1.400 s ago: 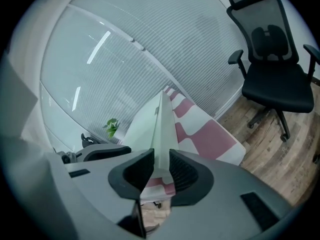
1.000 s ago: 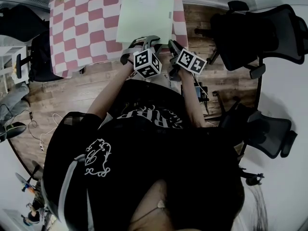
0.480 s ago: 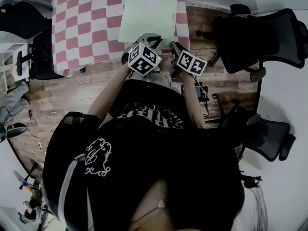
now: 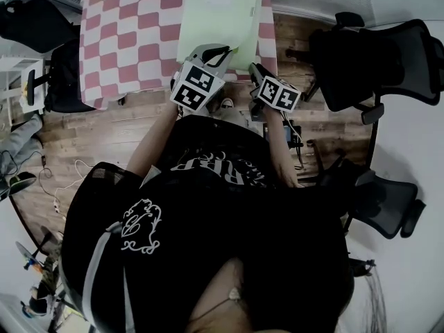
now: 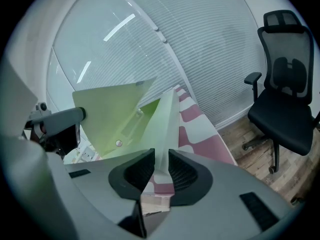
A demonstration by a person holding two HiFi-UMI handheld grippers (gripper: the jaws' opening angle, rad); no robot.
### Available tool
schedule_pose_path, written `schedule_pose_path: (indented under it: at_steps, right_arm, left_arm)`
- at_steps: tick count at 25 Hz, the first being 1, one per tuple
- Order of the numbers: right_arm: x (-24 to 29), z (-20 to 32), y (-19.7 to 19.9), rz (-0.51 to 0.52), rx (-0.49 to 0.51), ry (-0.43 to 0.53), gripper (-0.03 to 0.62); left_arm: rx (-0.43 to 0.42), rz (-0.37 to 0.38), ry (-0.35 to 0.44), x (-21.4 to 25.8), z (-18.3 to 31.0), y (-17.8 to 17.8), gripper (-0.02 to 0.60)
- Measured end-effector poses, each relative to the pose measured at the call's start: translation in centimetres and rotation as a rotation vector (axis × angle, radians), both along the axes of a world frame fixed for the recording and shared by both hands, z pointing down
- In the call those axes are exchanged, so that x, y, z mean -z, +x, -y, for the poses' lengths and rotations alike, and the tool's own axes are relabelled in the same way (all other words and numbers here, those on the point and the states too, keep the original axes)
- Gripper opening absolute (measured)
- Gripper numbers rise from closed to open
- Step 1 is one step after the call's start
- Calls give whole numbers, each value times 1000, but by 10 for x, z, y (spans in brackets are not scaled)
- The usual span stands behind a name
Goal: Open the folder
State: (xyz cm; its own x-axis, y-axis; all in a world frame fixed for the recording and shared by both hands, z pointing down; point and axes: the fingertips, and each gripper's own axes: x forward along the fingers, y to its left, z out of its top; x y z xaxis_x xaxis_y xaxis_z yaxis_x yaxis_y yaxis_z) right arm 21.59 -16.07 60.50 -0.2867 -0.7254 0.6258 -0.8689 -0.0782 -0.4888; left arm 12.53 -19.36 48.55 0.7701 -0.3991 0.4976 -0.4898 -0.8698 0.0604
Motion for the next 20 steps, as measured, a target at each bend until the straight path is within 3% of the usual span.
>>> schedule_pose_path:
  at_steps: [10, 16, 20]
  right_arm:
    - [0, 1, -2, 18, 27, -12, 77]
    - [0, 4, -2, -33, 72, -31, 77]
    - [0, 6, -2, -65, 90, -46, 77]
  left_arm:
    - [322, -343, -105, 52, 21, -93, 35]
    - [509, -428, -122, 61, 34, -160, 35]
    - [646, -439, -125, 53, 40, -208, 29]
